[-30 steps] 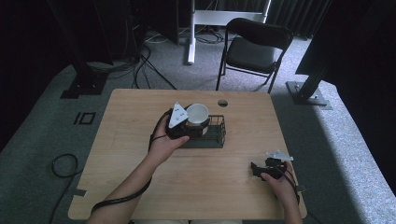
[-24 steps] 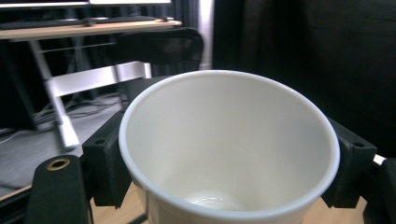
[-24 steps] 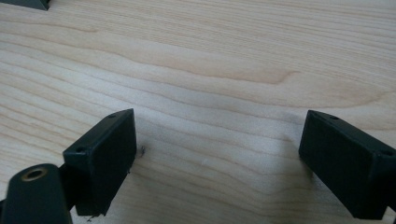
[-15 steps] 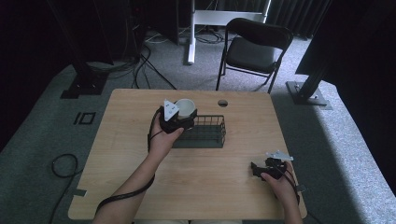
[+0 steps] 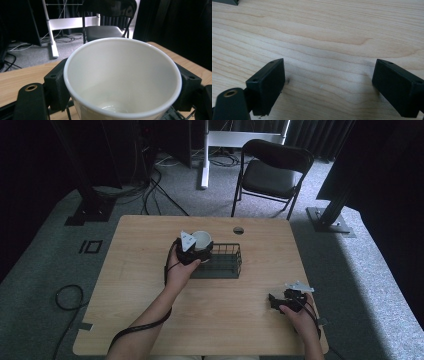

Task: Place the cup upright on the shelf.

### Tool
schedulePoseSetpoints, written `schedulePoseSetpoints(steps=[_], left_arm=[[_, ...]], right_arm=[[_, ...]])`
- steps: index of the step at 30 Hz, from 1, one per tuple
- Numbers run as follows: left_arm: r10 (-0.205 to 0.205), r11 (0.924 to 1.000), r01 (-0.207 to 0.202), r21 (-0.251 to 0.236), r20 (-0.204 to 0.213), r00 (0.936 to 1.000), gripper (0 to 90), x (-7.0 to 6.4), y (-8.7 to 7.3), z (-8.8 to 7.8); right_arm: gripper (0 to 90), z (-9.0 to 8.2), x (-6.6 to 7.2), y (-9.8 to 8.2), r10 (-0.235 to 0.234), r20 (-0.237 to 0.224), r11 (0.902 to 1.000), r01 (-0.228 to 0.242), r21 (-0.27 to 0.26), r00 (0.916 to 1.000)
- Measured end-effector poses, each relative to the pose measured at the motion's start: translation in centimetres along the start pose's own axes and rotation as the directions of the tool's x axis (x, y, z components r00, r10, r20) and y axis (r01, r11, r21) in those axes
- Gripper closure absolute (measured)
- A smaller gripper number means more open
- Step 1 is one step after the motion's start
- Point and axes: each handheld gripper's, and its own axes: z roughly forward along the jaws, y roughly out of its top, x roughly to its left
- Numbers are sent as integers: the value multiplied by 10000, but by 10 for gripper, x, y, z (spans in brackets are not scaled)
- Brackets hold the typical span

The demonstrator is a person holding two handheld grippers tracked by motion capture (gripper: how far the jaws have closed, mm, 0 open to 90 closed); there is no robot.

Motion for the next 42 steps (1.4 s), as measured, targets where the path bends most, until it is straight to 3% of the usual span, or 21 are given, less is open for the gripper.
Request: schedulePoseSetpoints(steps=[8,13,21,35,42], left_arm=[[-15,9999,16,113,-147,9999,208,-1,-13,9],[379,9992,-381,-71,-263,9989,208,-5,-15,12],[508,9987,-510,-51,-271,9983,207,-5,-17,10],[599,9976,-605,334,185,9980,122,-6,-8,1],[660,9976,-666,194,263,9975,122,-5,-2,-9]], right_arm=[[107,0,0,0,0,0,10000,0,1,10000],[107,0,0,0,-4,1,10000,4,-2,10000],[107,0,0,0,-3,4,10000,3,-2,10000],[107,0,0,0,-5,4,10000,5,-1,10000],[107,0,0,0,-12,6,10000,12,-7,10000]])
